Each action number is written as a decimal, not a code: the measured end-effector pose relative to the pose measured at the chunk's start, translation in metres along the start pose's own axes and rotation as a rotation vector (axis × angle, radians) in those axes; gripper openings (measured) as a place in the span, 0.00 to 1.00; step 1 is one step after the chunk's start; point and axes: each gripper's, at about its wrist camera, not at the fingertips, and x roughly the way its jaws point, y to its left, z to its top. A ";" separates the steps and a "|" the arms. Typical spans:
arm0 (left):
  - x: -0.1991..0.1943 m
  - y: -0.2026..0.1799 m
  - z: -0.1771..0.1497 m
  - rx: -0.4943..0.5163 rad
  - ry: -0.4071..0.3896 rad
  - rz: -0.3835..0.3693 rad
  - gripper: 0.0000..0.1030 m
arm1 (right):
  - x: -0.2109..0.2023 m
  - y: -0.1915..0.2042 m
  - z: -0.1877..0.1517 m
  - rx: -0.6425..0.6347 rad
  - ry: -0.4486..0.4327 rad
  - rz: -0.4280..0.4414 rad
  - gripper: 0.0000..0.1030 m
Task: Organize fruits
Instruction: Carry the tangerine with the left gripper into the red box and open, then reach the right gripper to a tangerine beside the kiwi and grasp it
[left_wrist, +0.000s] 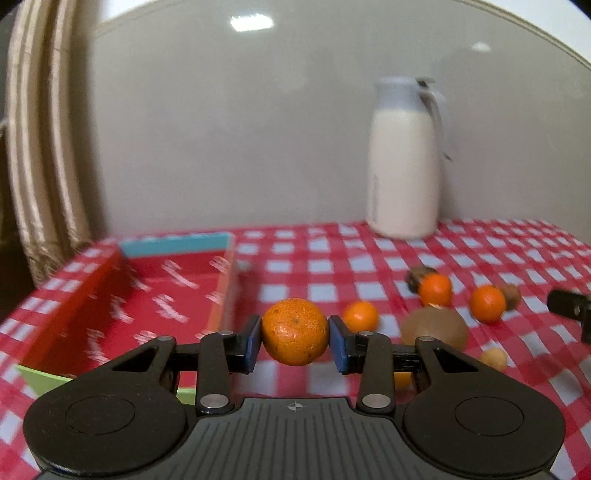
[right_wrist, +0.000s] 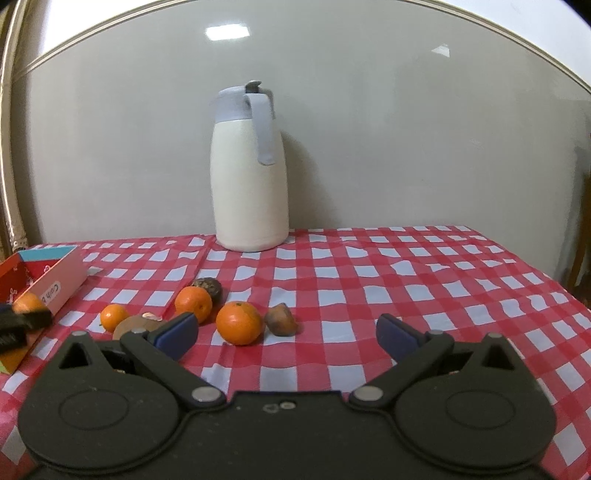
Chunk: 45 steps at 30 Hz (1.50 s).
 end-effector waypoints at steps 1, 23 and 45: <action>-0.002 0.007 0.002 -0.009 -0.011 0.014 0.38 | 0.000 0.002 0.000 -0.004 0.001 0.001 1.00; 0.018 0.089 -0.015 -0.084 0.082 0.164 0.78 | -0.001 0.038 -0.004 -0.028 -0.006 0.073 1.00; -0.017 0.105 -0.008 -0.102 -0.010 0.179 0.85 | 0.005 0.029 0.002 -0.029 0.014 0.068 1.00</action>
